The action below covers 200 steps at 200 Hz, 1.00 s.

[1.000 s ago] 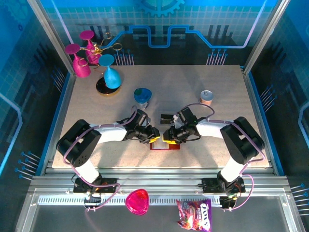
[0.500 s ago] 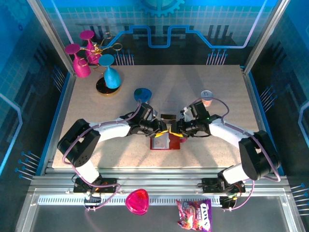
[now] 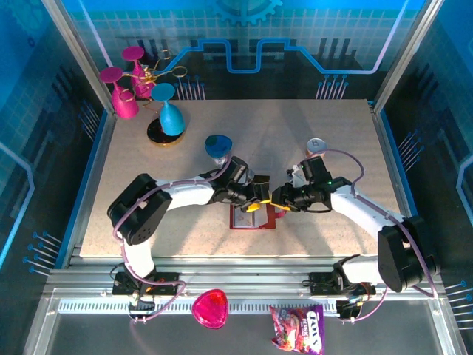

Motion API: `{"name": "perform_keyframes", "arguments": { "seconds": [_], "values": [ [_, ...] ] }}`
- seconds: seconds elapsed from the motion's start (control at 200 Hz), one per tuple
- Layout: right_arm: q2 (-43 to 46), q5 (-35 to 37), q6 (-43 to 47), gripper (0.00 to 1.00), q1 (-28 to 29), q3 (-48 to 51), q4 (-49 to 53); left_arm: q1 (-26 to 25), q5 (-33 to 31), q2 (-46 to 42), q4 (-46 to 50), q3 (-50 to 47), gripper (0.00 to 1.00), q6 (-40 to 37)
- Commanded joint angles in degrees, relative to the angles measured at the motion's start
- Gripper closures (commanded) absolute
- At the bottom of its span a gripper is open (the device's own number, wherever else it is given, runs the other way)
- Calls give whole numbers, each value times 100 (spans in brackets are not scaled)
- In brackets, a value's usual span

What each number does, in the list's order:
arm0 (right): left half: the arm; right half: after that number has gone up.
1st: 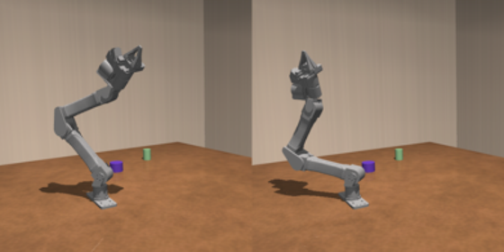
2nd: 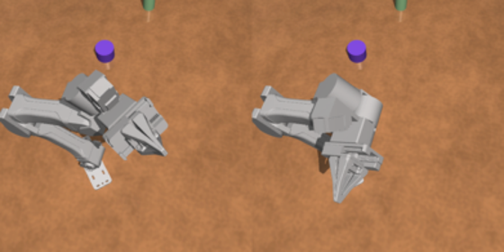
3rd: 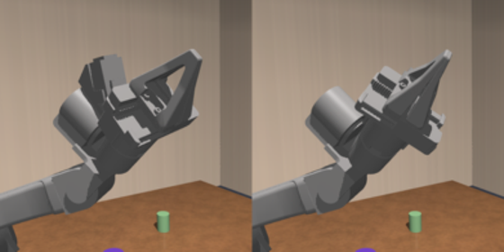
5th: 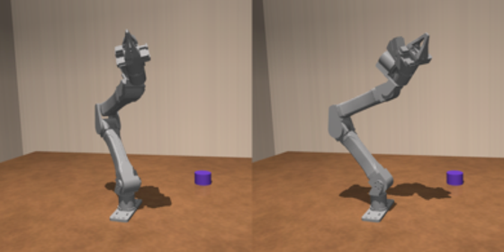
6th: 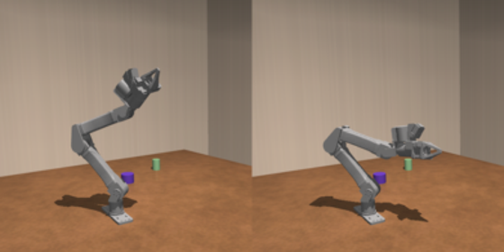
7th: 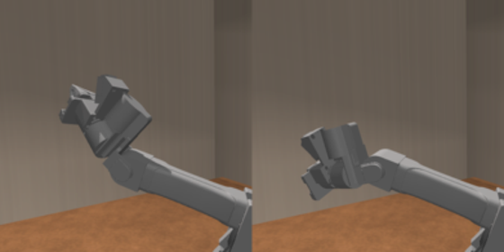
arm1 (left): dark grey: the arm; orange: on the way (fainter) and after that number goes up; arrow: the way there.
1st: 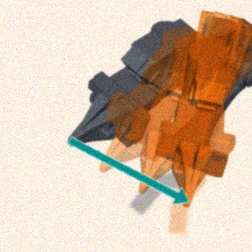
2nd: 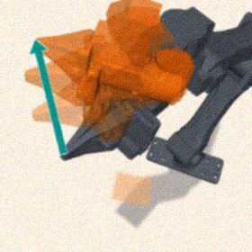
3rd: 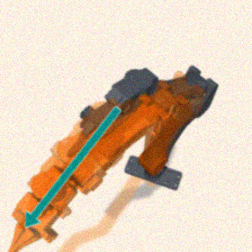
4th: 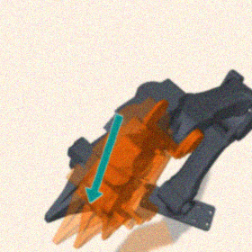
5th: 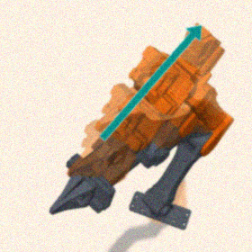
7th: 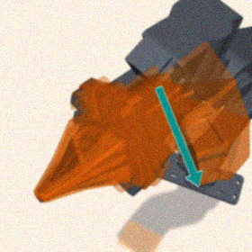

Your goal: Take the credit cards out of the card holder

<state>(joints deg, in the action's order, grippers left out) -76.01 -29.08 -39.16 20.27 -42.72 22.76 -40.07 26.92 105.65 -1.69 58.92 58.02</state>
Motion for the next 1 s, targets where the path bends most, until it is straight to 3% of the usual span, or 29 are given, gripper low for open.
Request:
{"name": "perform_keyframes", "arguments": {
  "seconds": [0.0,0.425,0.996],
  "values": [
    [165,-91,111,65,-32,64,105,-80,173,183,22,120,47,3],
    [-42,-199,-65,65,55,80,-144,-19,69,-164,-58,-162,47,-16],
    [-1217,-116,-379,71,890,-350,-727,381,-309,-1219,-182,-1408,51,-7]
  ]
}}
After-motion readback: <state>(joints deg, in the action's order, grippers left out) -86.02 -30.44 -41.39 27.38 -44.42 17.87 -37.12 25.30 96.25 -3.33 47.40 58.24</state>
